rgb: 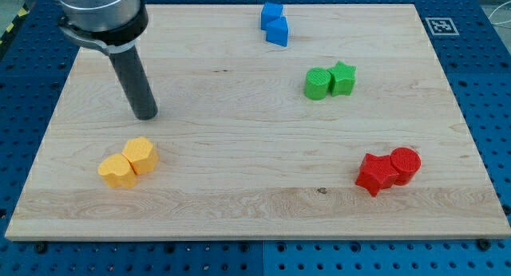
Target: Move your arm towards the red circle
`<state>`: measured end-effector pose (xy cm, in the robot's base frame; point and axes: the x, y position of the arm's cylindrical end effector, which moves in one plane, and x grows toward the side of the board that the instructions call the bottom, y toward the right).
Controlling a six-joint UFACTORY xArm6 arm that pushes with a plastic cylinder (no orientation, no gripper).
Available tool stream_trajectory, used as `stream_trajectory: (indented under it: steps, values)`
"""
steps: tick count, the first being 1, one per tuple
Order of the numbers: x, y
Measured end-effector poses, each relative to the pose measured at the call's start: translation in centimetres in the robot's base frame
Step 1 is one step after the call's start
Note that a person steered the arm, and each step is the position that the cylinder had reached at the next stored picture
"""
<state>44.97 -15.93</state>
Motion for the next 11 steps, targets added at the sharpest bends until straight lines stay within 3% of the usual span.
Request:
stream_trajectory:
  steps: [4, 7, 8, 11]
  values:
    - [2.2, 13.3]
    - [14.5, 22.7]
    - [16.5, 26.6]
    - [13.2, 35.6]
